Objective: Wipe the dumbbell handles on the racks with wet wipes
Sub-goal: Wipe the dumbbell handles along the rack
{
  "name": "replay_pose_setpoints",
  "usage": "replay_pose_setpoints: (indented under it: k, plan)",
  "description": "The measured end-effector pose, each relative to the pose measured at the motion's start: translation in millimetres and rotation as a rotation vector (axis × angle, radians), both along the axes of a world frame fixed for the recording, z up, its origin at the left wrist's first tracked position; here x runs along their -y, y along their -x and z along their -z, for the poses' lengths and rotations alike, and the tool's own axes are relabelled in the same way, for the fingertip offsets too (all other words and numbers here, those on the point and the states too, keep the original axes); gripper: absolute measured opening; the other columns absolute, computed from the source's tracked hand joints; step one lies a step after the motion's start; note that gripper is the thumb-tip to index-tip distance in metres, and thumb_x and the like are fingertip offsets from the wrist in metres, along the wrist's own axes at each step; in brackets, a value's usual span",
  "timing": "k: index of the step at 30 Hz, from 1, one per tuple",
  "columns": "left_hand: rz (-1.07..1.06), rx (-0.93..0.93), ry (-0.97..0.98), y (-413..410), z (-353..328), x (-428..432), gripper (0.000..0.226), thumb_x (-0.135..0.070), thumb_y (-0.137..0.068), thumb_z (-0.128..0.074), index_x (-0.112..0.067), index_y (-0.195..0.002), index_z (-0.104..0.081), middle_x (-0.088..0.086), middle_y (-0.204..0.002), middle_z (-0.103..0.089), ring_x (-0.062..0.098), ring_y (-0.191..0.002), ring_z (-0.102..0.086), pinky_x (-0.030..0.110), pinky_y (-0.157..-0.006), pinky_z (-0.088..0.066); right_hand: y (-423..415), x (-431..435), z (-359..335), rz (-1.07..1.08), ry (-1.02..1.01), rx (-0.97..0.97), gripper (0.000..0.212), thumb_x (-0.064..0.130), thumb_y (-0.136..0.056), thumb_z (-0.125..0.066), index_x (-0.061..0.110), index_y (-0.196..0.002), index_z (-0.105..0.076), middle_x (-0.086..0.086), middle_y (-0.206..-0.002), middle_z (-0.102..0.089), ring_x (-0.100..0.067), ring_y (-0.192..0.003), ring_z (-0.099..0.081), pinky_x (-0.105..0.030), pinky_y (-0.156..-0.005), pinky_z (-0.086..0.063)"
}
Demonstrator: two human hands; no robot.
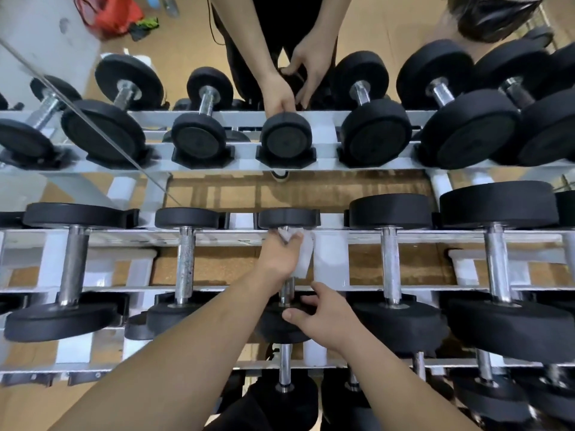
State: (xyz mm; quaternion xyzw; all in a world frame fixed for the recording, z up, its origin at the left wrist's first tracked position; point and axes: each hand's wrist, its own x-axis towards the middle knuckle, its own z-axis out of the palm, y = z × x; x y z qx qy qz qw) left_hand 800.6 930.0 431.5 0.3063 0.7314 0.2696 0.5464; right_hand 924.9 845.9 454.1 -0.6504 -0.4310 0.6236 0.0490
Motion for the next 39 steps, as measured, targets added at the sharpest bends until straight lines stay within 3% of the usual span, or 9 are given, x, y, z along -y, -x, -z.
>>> replay_pose_setpoints:
  k: [6, 9, 12, 18, 21, 26, 29, 33, 39]
  plan:
    - [0.283, 0.02, 0.101, 19, 12, 42, 0.037, -0.039, -0.098, -0.058, -0.019, -0.128, -0.051, 0.004, -0.114, -0.068, 0.017, -0.098, -0.067, 0.042, -0.09, -0.058, 1, -2, -9, -0.005, -0.003, 0.031, 0.087, 0.038, -0.084, -0.083, 0.021, -0.153, -0.035, 0.01, -0.124, -0.058, -0.011, -0.111, -0.055, -0.024, -0.091, -0.044]
    - [0.417, -0.043, 0.153, 23, 10, 43, 0.029, -0.031, -0.095, -0.059, -0.017, -0.121, -0.054, 0.01, -0.112, -0.068, 0.017, -0.094, -0.067, 0.036, -0.083, -0.058, 2, -3, -8, -0.013, -0.003, 0.034, 0.092, 0.036, -0.084, -0.084, 0.022, -0.156, -0.029, 0.015, -0.112, -0.055, -0.01, -0.105, -0.054, -0.024, -0.088, -0.045]
    - [0.312, -0.049, 0.211, 20, 11, 27, 0.055, -0.042, -0.089, -0.065, -0.013, -0.132, -0.046, 0.006, -0.115, -0.064, 0.02, -0.097, -0.065, 0.035, -0.078, -0.056, 4, -5, -10, -0.013, 0.005, 0.041, 0.085, 0.032, -0.087, -0.082, 0.022, -0.153, -0.029, 0.021, -0.102, -0.051, -0.003, -0.095, -0.054, -0.018, -0.077, -0.044]
    - [0.074, 0.041, 0.083, 9, 6, -8, 0.04, -0.036, -0.098, -0.065, -0.007, -0.126, -0.056, 0.007, -0.106, -0.069, 0.023, -0.092, -0.066, 0.033, -0.084, -0.053, 6, -3, -12, -0.026, -0.009, 0.065, 0.088, 0.039, -0.088, -0.079, 0.018, -0.155, -0.026, 0.01, -0.119, -0.05, -0.011, -0.105, -0.051, -0.02, -0.079, -0.04]
    - [0.252, -0.007, 0.119, 18, 6, 23, 0.057, -0.047, -0.1, -0.057, -0.012, -0.142, -0.042, 0.006, -0.124, -0.061, 0.023, -0.105, -0.062, 0.034, -0.081, -0.053, 7, -4, -14, -0.051, -0.003, 0.085, 0.08, 0.037, -0.087, -0.08, 0.022, -0.15, -0.033, 0.01, -0.118, -0.053, -0.009, -0.101, -0.054, -0.019, -0.079, -0.041]
    - [0.393, -0.004, 0.23, 28, 15, 45, 0.042, -0.039, -0.099, -0.061, -0.013, -0.126, -0.043, 0.003, -0.102, -0.062, 0.013, -0.082, -0.066, 0.02, -0.06, -0.054, 6, -3, -12, -0.073, 0.011, 0.106, 0.054, 0.033, -0.088, -0.08, 0.035, -0.115, -0.033, 0.02, -0.101, -0.056, 0.007, -0.085, -0.052, -0.009, -0.064, -0.038]
    - [0.351, -0.057, 0.218, 23, 18, 26, 0.056, -0.051, -0.09, -0.065, -0.011, -0.125, -0.048, 0.004, -0.109, -0.063, 0.018, -0.094, -0.065, 0.028, -0.076, -0.056, 5, -4, -11, -0.067, 0.0, 0.103, 0.055, 0.036, -0.087, -0.08, 0.034, -0.125, -0.041, 0.014, -0.116, -0.061, 0.003, -0.092, -0.055, -0.009, -0.066, -0.039]
    - [0.094, 0.039, 0.101, 10, 8, -11, 0.014, -0.019, -0.096, -0.066, -0.008, -0.103, -0.062, 0.006, -0.079, -0.061, 0.019, -0.073, -0.058, 0.024, -0.059, -0.046, 6, -4, -10, -0.062, -0.013, 0.08, 0.081, 0.038, -0.089, -0.078, 0.021, -0.152, -0.03, 0.01, -0.118, -0.051, -0.01, -0.106, -0.05, -0.019, -0.085, -0.04]
    - [0.169, 0.035, 0.14, 14, 8, 22, 0.033, -0.027, -0.086, -0.06, -0.007, -0.113, -0.064, 0.009, -0.093, -0.072, 0.022, -0.079, -0.069, 0.031, -0.065, -0.057, 6, -3, -11, -0.066, -0.004, 0.091, 0.064, 0.037, -0.088, -0.079, 0.029, -0.137, -0.038, 0.012, -0.119, -0.054, -0.008, -0.105, -0.053, -0.021, -0.083, -0.041]
